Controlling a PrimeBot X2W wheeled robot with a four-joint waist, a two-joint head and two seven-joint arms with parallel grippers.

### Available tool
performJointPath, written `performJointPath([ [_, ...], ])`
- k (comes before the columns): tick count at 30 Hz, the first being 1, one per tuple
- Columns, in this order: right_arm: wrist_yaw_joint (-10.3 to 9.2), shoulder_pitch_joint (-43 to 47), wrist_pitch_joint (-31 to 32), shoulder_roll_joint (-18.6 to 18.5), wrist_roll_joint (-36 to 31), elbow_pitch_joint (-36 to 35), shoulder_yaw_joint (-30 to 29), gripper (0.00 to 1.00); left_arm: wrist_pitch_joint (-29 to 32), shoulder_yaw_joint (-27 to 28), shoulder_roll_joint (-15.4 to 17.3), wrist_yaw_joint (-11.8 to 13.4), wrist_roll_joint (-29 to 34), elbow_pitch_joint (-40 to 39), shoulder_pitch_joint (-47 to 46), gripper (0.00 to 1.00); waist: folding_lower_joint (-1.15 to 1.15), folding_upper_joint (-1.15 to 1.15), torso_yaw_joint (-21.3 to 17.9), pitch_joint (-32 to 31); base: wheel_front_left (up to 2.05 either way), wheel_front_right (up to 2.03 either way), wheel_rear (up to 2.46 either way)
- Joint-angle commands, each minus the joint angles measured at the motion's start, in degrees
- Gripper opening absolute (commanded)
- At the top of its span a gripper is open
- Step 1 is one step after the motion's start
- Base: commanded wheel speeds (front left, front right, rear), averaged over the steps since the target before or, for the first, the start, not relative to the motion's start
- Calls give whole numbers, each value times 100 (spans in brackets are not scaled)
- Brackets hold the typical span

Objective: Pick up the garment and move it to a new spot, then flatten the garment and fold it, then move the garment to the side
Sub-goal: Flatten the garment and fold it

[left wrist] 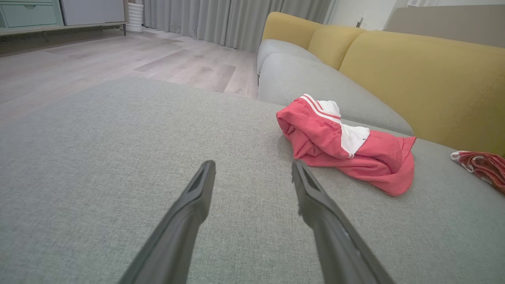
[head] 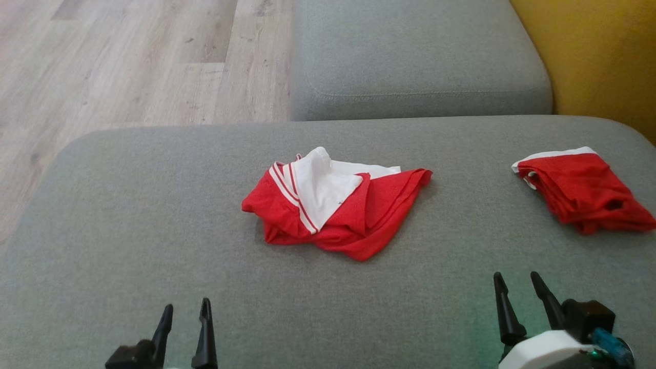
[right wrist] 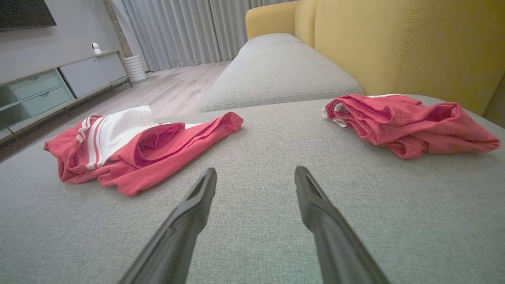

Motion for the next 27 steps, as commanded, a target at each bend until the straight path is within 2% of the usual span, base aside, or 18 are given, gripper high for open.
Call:
performJointPath([
  [1,37,-174,-55,-37,-39,-202,104,100,-29,196,105,27,-31,-206,-216,100,0,0,14,18,0,0,0],
  [8,37,-299,-14,-37,-33,-221,147,100,-25,147,111,23,13,-255,-291,100,0,0,159,133,0,0,0],
  [17,37,-1313,258,-37,-25,-369,367,100,4,76,153,97,173,-626,-480,100,0,0,849,483,0,0,0],
  [21,37,-1985,469,-37,57,-64,459,100,39,22,133,113,214,-772,-562,100,0,0,1232,752,0,0,0],
  [27,37,-2896,653,-37,68,801,657,100,-6,-36,-27,91,218,-785,-717,100,0,0,1647,1263,0,0,0],
])
